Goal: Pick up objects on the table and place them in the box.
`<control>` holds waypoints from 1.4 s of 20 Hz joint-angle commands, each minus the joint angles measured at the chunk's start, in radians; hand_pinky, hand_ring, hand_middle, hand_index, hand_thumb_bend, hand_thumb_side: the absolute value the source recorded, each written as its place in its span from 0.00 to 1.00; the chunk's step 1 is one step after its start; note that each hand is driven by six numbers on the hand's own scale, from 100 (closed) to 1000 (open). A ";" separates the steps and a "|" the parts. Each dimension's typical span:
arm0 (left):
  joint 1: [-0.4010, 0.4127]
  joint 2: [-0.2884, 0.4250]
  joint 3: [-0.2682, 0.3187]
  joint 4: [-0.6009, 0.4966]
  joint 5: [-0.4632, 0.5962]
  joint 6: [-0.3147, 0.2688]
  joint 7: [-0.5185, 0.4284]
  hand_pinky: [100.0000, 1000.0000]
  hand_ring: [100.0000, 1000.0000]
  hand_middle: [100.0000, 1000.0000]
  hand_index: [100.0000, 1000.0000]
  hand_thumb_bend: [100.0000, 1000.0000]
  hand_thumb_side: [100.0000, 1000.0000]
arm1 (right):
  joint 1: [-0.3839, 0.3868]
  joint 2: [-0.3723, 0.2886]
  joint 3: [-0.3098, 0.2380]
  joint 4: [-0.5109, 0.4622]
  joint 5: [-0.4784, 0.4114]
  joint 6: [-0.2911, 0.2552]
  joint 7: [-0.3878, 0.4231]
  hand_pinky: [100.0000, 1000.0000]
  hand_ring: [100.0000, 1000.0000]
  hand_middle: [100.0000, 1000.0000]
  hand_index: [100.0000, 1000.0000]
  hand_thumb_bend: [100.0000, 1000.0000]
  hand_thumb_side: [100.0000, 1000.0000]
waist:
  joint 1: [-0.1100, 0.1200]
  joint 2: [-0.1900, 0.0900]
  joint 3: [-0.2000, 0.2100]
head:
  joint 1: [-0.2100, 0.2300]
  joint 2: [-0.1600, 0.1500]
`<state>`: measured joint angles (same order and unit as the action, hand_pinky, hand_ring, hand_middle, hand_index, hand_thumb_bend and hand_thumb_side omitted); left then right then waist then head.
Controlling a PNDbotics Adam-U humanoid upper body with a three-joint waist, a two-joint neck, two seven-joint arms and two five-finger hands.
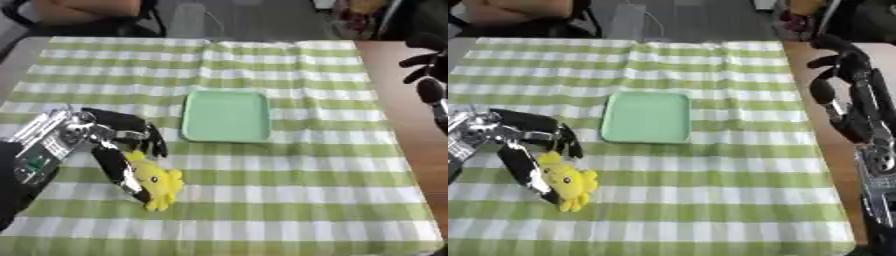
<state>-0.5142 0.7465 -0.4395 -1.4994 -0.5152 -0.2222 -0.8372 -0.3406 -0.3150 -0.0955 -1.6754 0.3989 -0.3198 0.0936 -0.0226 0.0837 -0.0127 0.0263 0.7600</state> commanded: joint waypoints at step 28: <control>-0.036 0.008 0.007 0.020 -0.240 -0.100 -0.040 0.60 0.54 0.56 0.75 0.88 0.37 | -0.015 -0.011 -0.004 -0.011 -0.002 0.000 0.004 0.46 0.63 0.77 0.91 0.67 0.96 | 0.004 -0.011 -0.004 | -0.003 -0.007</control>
<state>-0.5300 0.7438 -0.4443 -1.4683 -0.7505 -0.2676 -0.8321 -0.3405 -0.3150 -0.0954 -1.6754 0.3989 -0.3184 0.0967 -0.0200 0.0840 -0.0161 0.0262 0.7603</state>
